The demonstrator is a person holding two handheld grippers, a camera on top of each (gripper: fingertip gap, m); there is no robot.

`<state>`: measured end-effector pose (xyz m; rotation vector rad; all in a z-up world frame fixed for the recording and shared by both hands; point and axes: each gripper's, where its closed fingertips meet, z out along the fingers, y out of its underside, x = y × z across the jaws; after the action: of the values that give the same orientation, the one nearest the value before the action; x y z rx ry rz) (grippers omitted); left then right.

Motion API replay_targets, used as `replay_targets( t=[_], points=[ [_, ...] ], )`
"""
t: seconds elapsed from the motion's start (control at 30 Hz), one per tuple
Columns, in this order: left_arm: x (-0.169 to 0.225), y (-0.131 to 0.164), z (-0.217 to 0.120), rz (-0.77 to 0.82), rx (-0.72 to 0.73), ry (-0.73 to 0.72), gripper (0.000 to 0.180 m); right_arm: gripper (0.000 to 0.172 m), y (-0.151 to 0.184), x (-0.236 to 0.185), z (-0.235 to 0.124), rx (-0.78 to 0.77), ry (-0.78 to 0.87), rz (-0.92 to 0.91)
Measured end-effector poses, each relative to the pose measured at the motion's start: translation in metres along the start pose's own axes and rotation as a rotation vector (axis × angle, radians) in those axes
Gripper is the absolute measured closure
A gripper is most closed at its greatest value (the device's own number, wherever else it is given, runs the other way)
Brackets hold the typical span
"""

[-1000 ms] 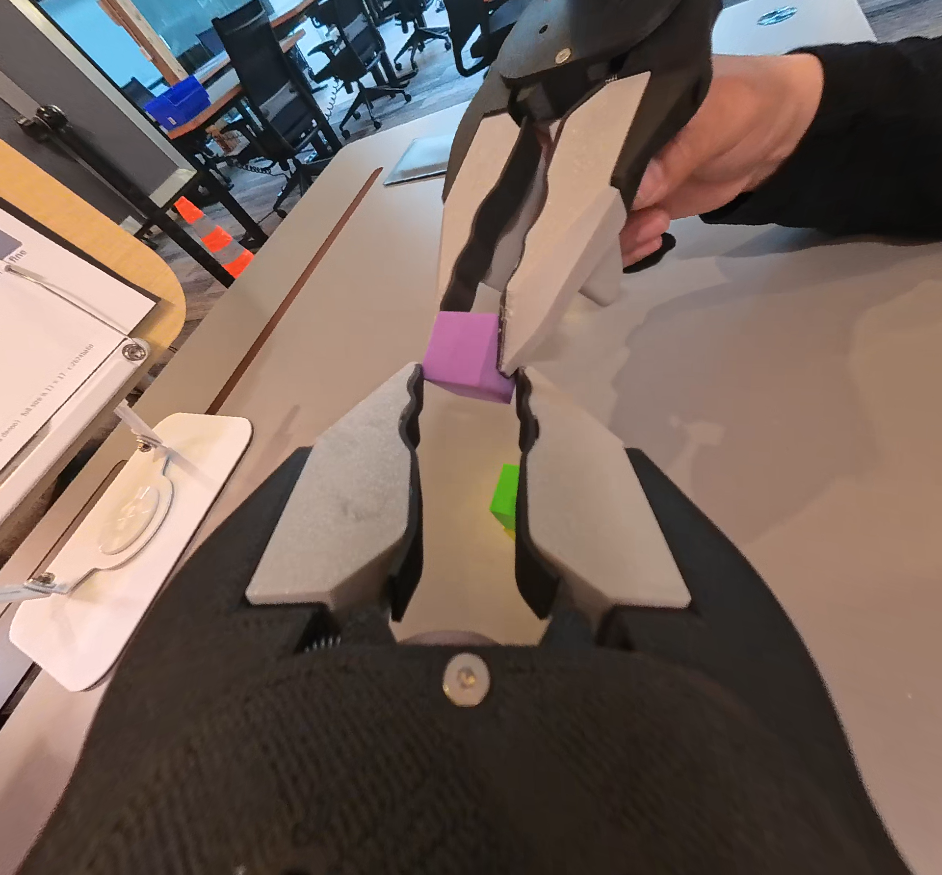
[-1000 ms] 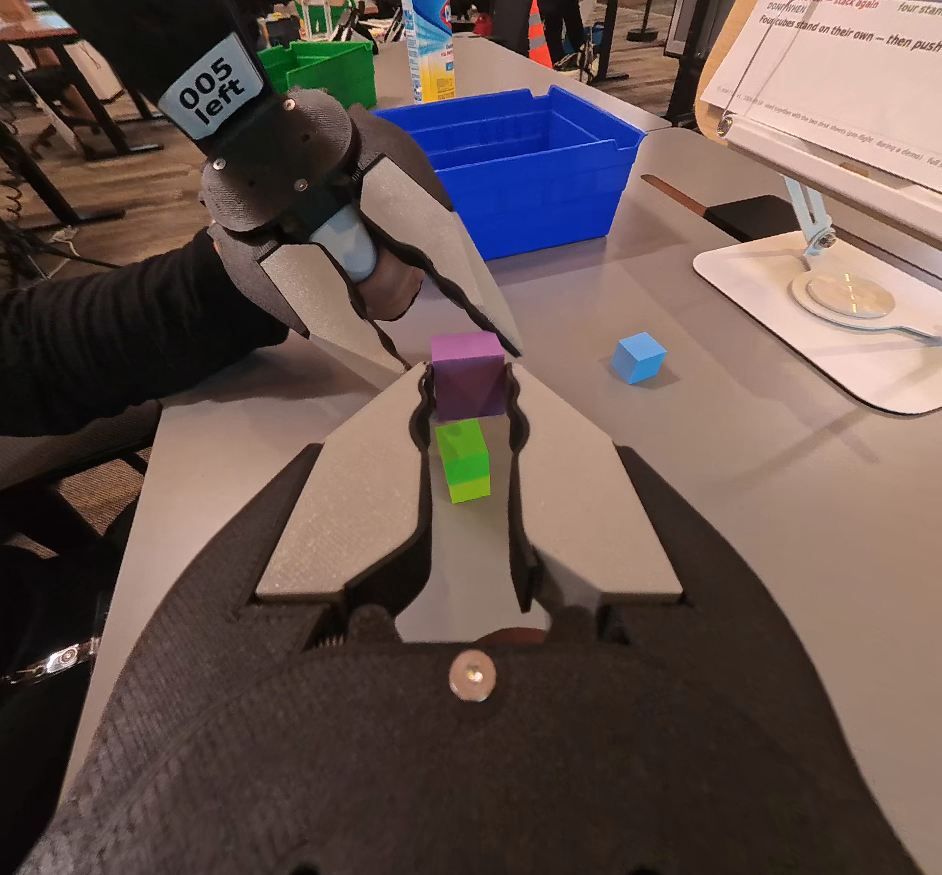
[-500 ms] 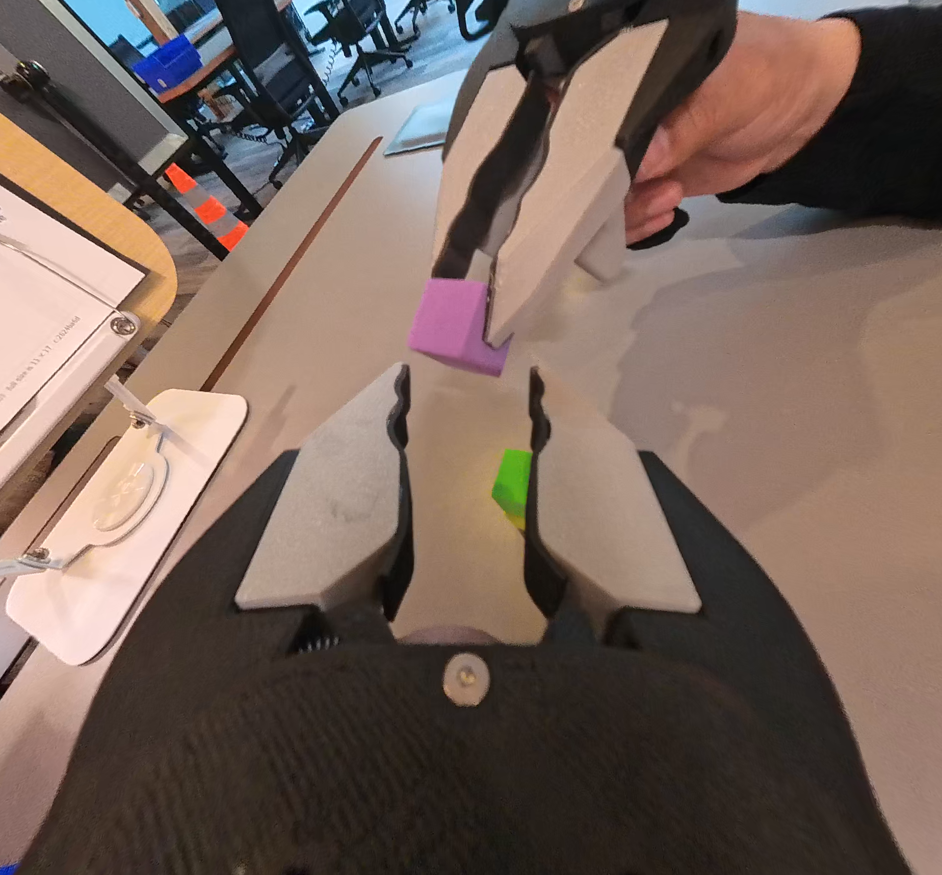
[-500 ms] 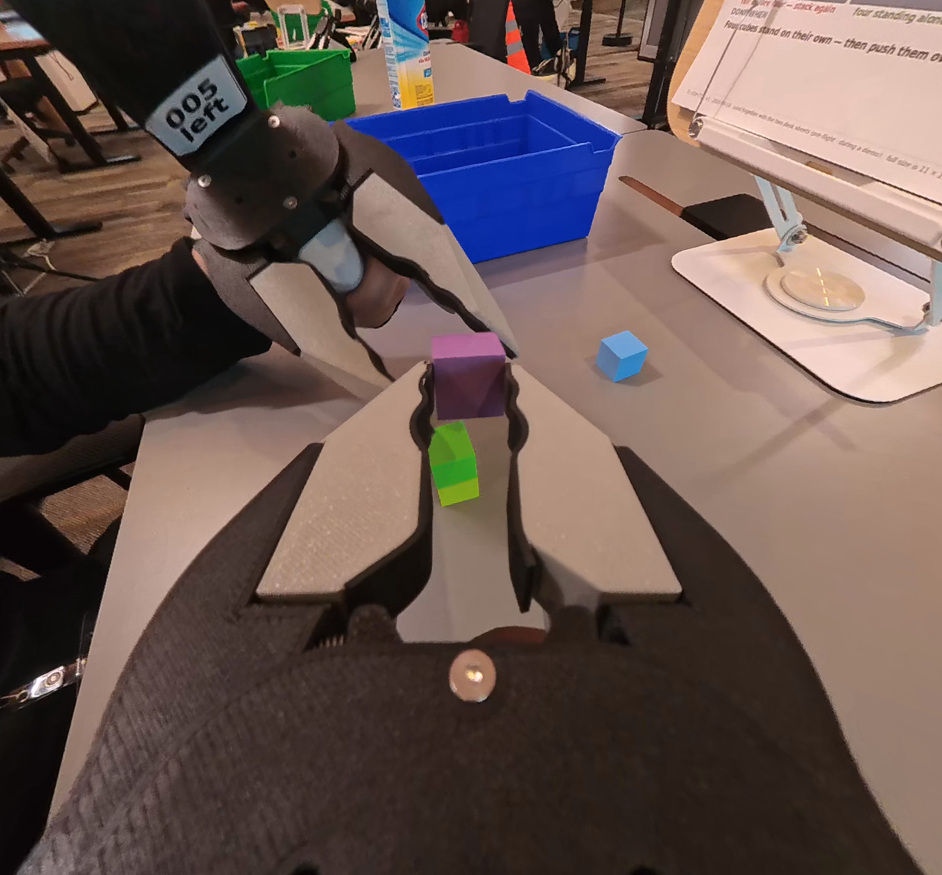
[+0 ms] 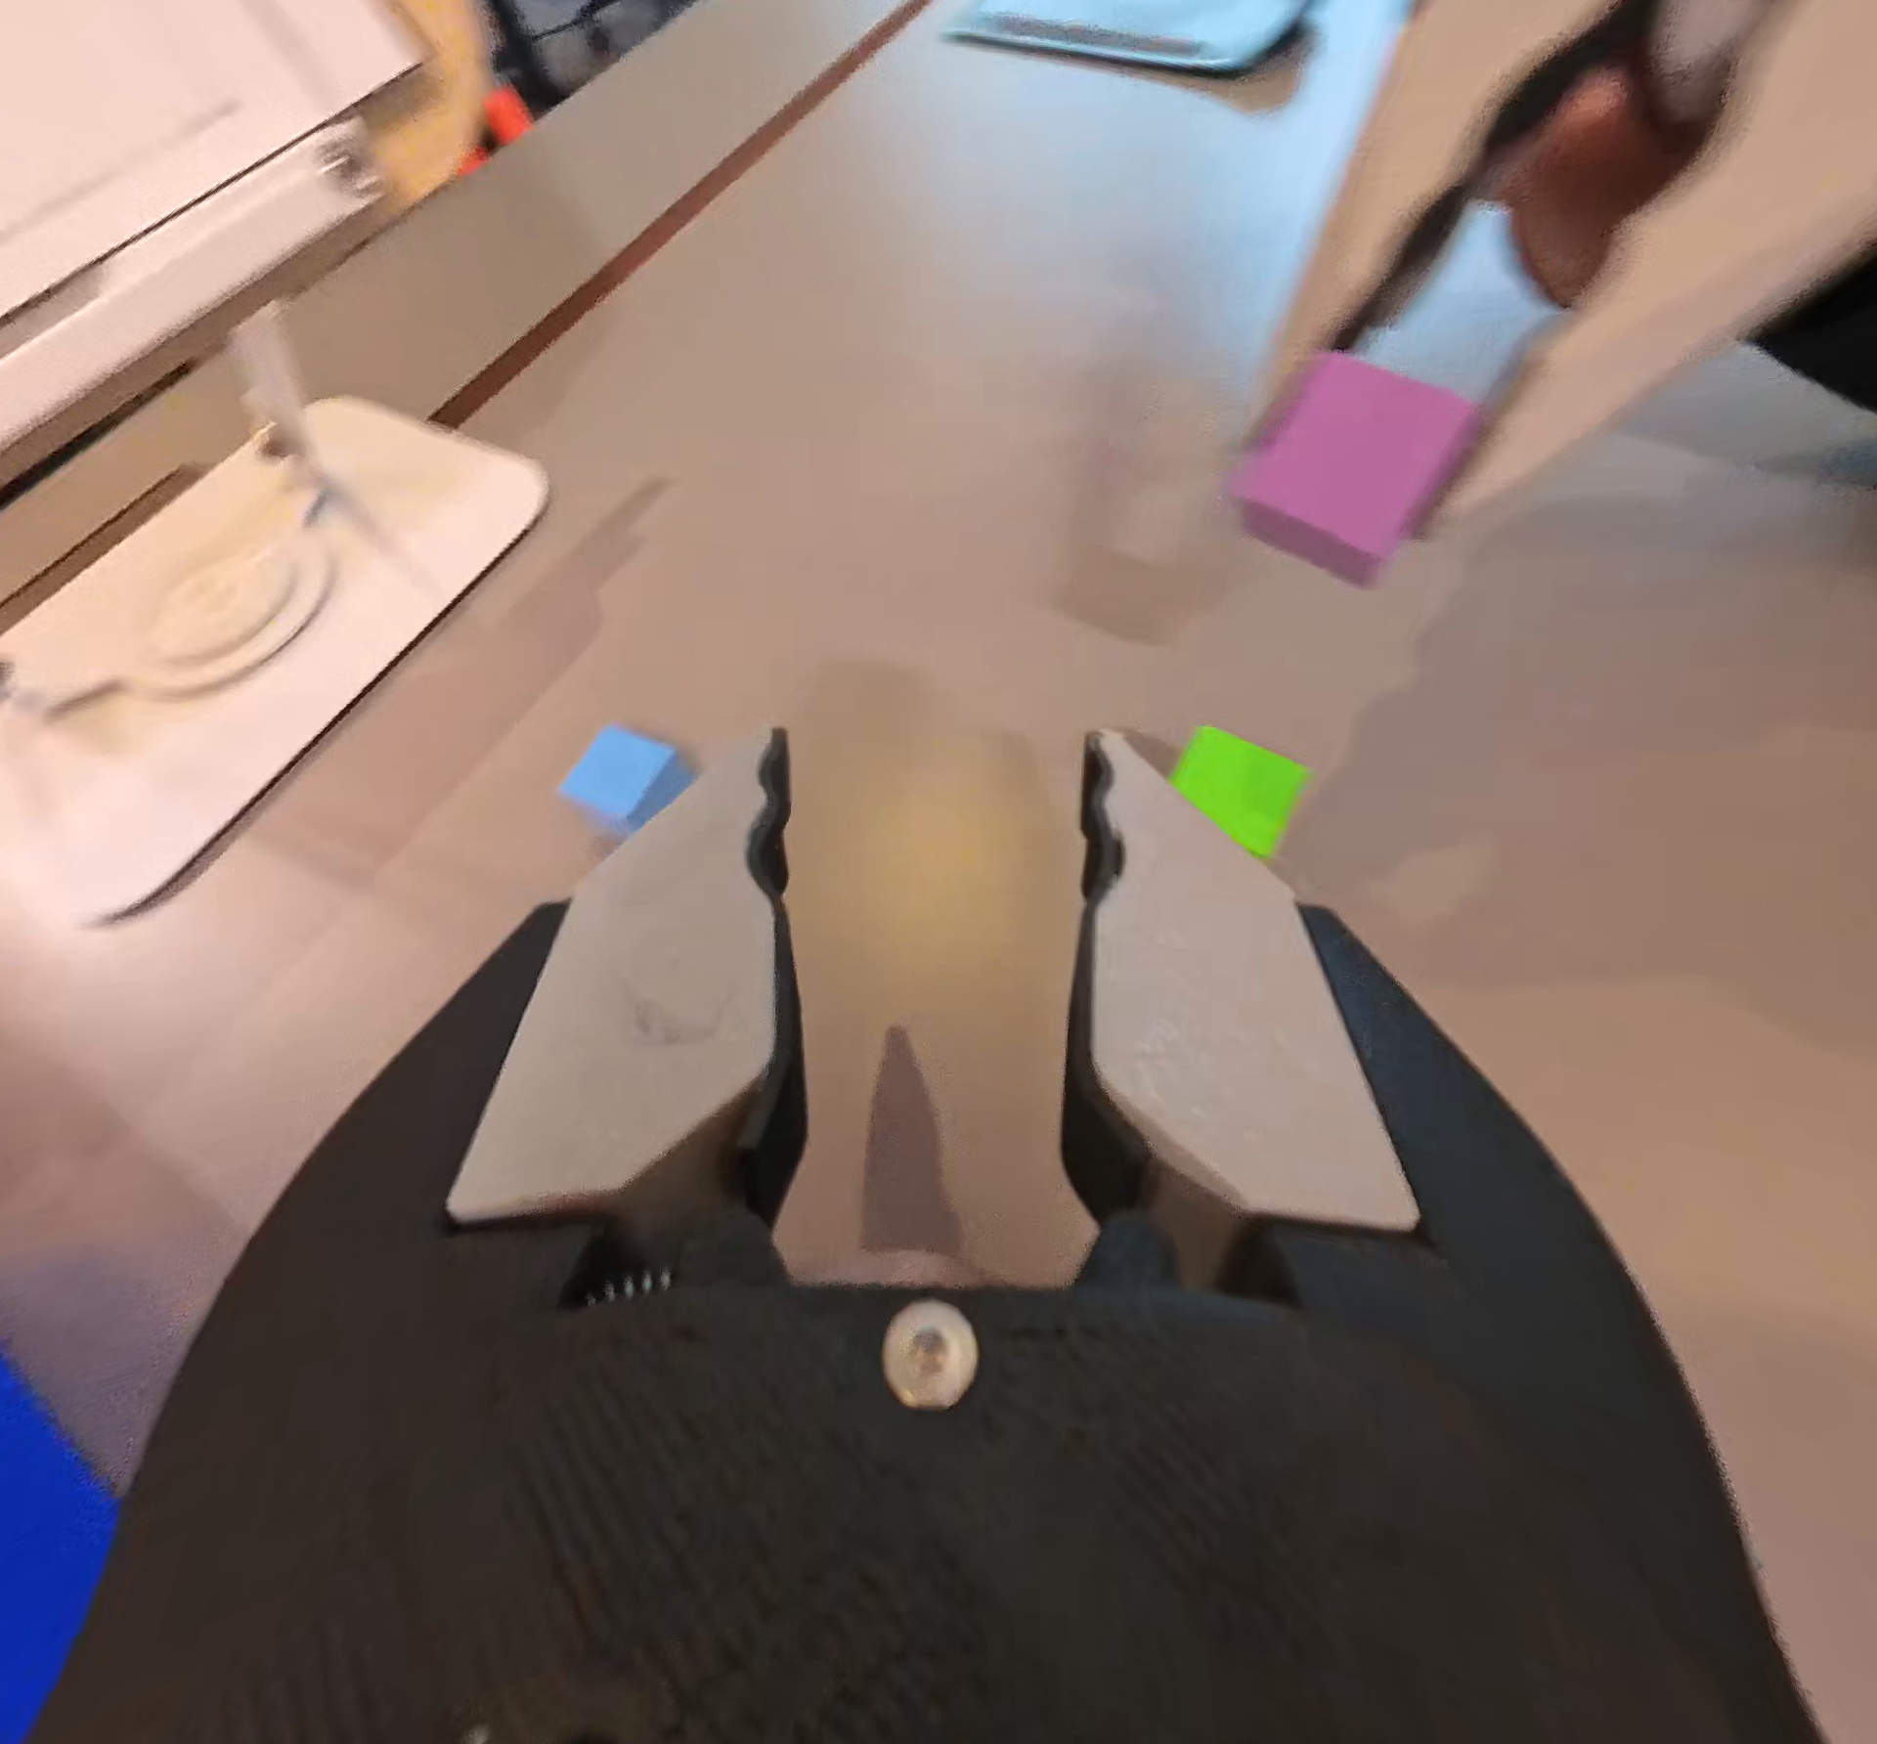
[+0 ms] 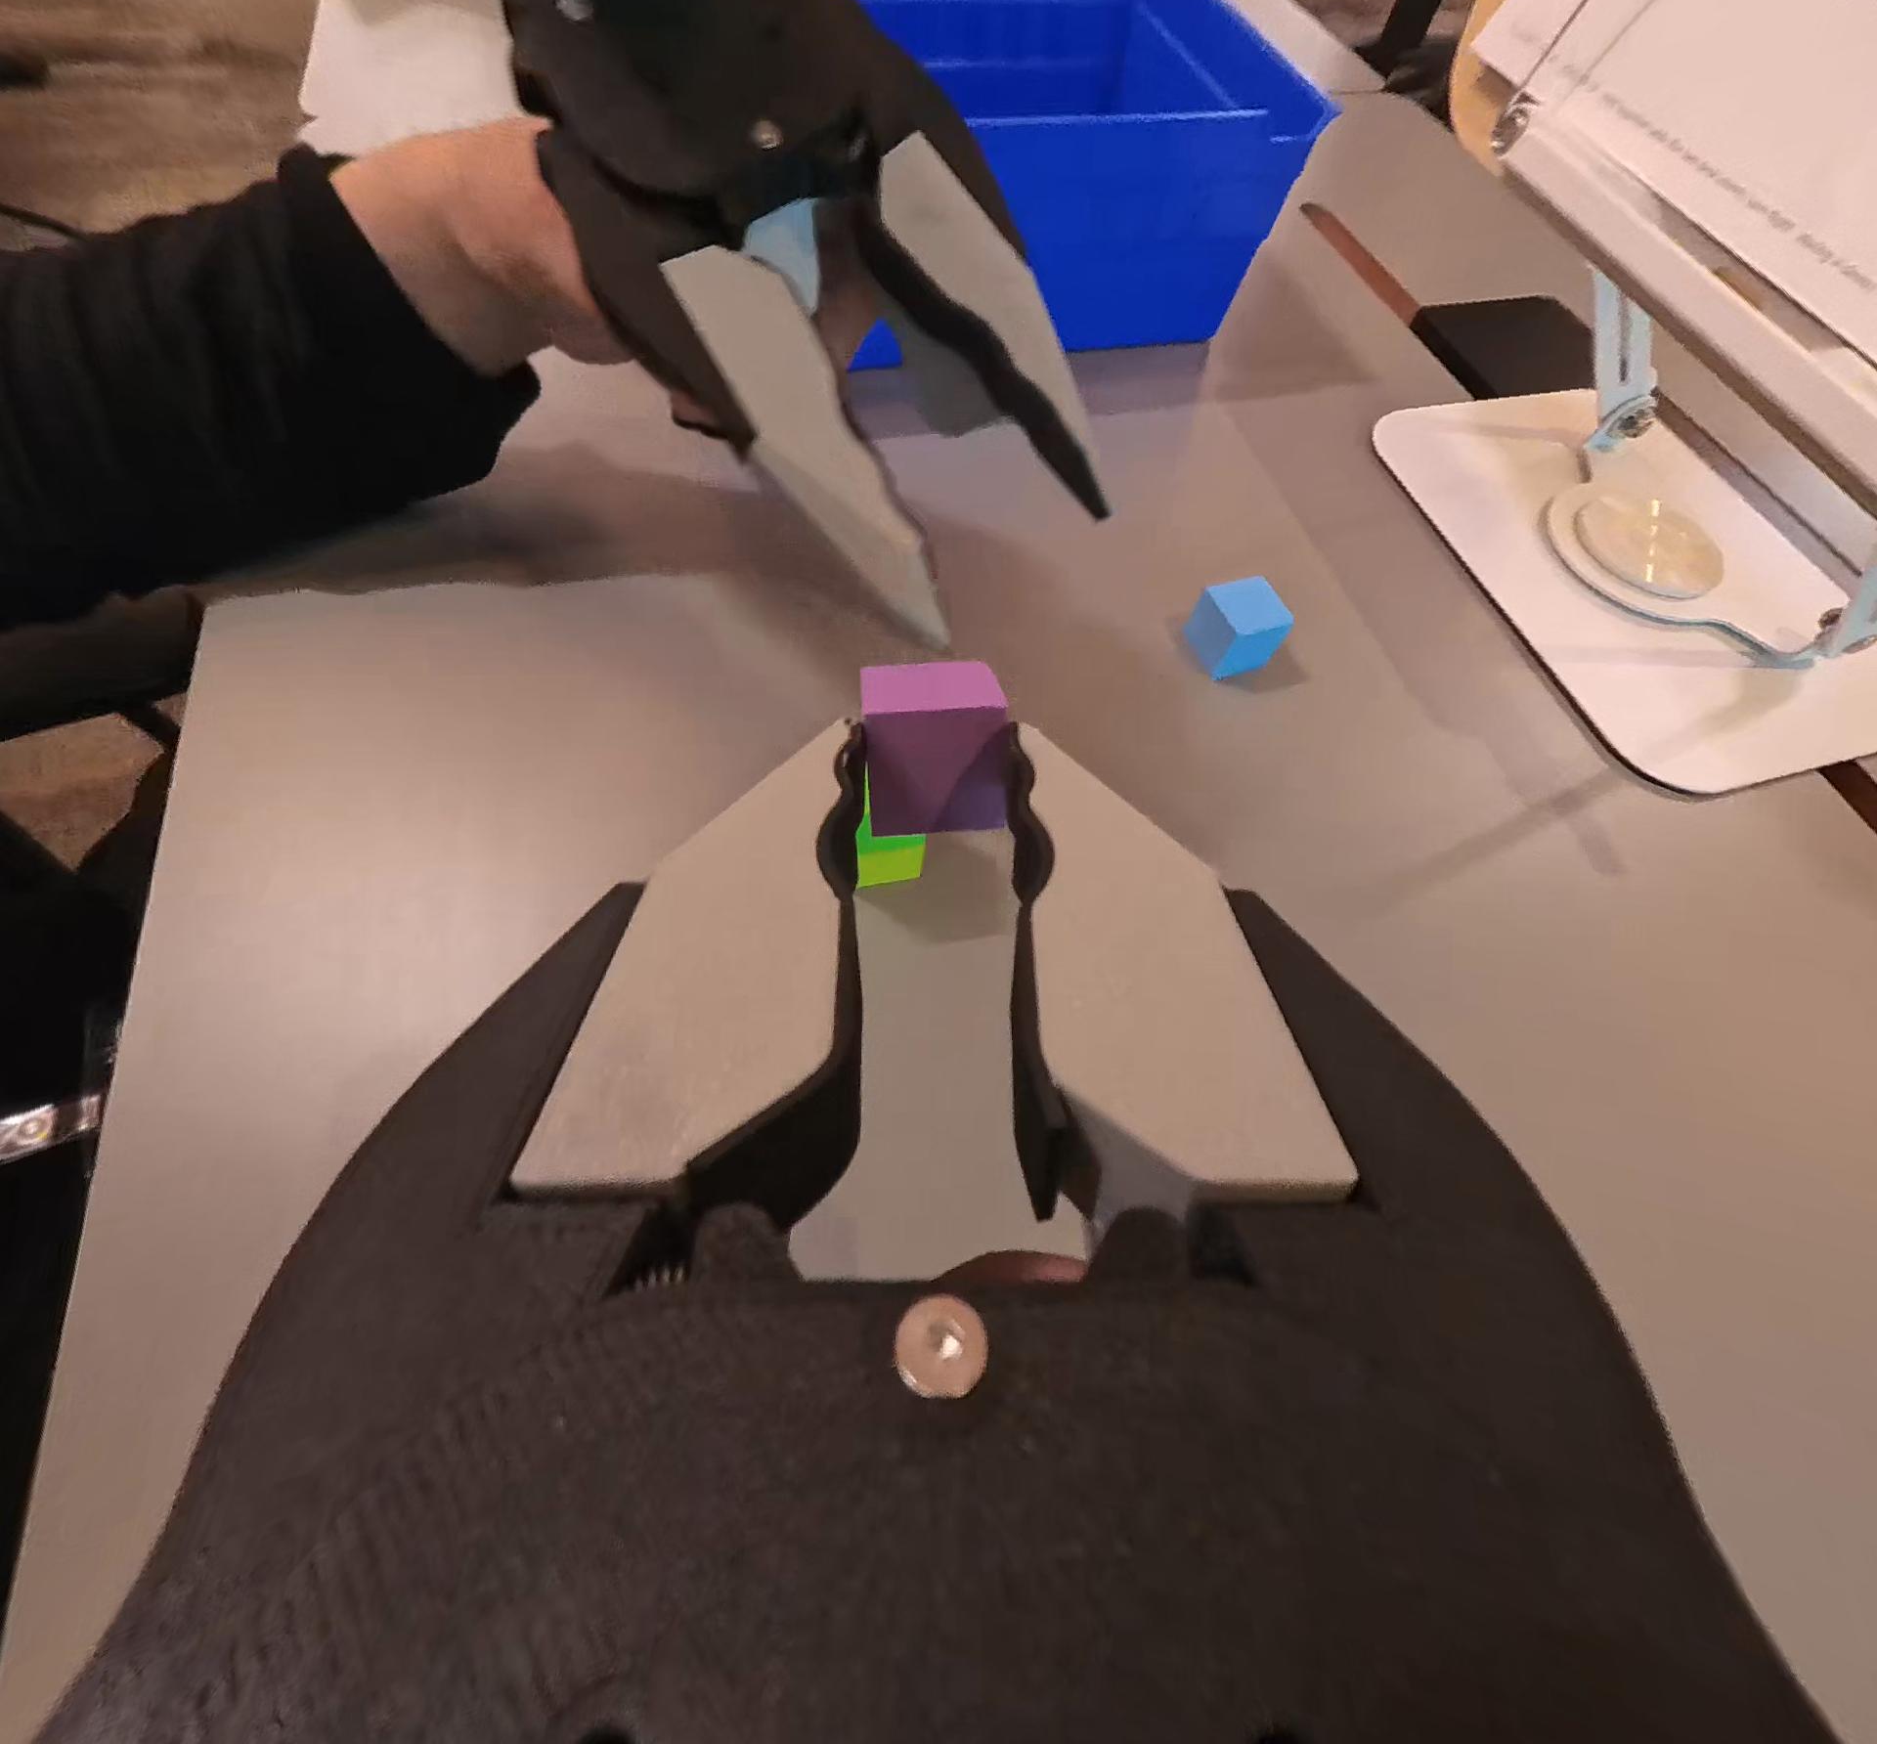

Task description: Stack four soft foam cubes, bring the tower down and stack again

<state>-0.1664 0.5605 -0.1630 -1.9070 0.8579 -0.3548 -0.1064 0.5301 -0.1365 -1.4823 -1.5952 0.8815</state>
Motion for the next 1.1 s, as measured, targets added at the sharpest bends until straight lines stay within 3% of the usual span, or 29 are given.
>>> replay_targets(
  t=[0.23, 0.5, 1.1],
  points=[
    [-0.057, 0.016, -0.005, -0.234, -0.035, -0.256, 0.133, 0.148, 0.003, -0.006, 0.019, -0.261, -0.072, -0.099],
    [-0.072, 0.02, -0.011, -0.276, -0.02, -0.318, 0.134, 0.148, 0.021, -0.013, 0.039, -0.608, -0.141, -0.228],
    [-0.076, 0.024, -0.013, -0.306, -0.018, -0.309, 0.133, 0.147, 0.028, -0.015, 0.045, -0.822, -0.17, -0.25]
  ],
)
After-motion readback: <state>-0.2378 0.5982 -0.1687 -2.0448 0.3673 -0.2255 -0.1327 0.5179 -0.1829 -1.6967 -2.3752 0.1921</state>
